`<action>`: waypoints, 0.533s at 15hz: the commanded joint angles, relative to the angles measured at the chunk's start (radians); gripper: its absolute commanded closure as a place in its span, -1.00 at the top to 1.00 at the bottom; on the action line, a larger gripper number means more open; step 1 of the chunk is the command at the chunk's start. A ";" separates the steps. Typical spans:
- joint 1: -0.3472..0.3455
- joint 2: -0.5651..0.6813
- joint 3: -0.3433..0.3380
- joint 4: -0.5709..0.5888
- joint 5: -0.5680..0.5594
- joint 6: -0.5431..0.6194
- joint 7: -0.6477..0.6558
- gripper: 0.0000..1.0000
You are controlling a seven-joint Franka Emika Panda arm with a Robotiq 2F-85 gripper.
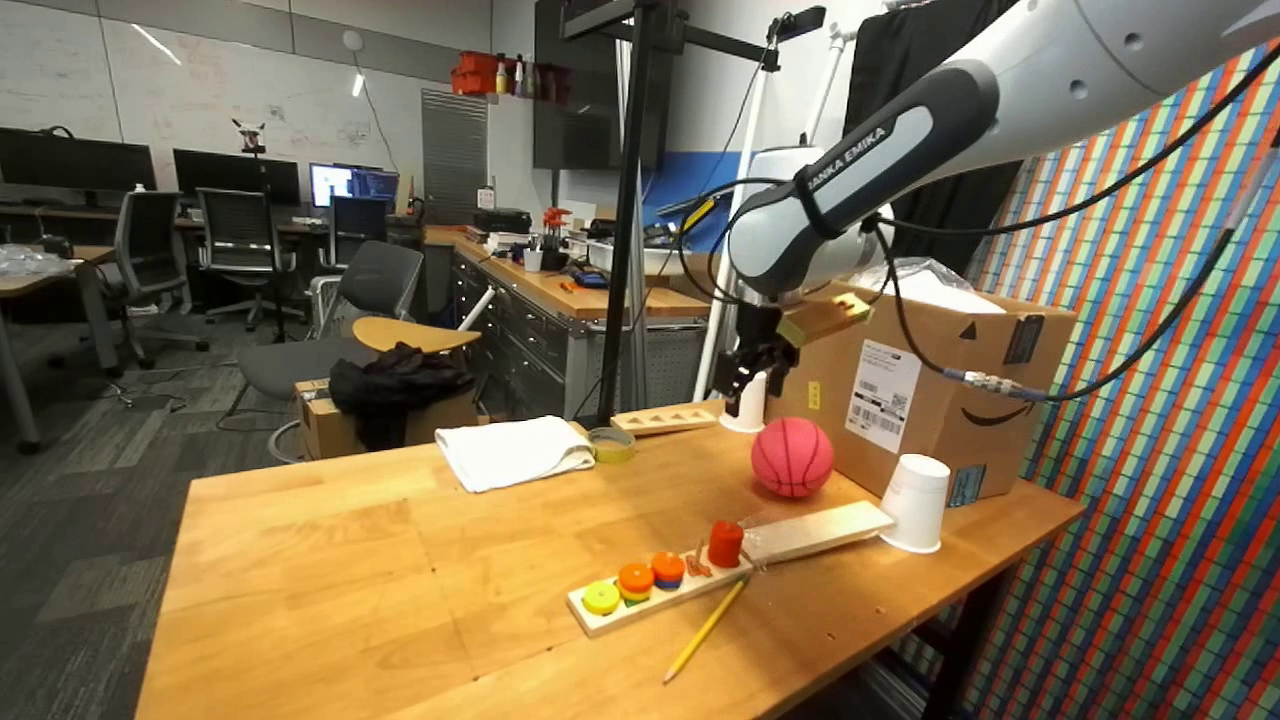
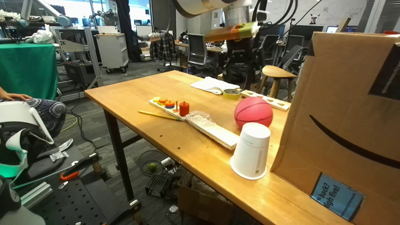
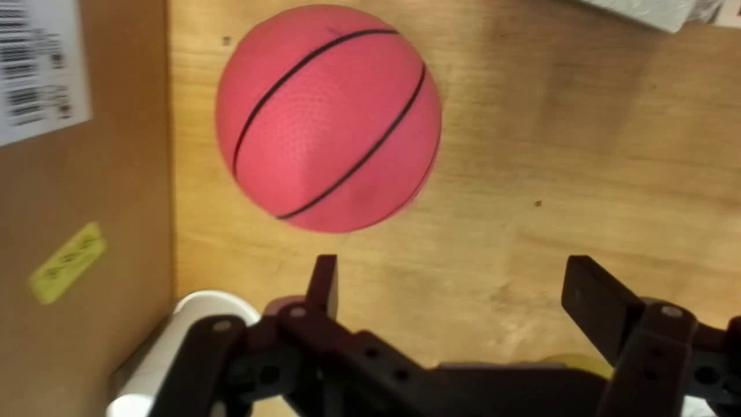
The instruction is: Push the ball towards the box
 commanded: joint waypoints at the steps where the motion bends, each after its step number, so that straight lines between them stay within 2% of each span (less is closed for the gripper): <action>1: 0.000 -0.098 -0.030 -0.023 -0.157 0.077 0.117 1.00; 4: 0.017 -0.118 -0.036 -0.040 -0.372 0.144 0.299 1.00; 8: 0.041 -0.126 -0.002 -0.070 -0.494 0.136 0.414 1.00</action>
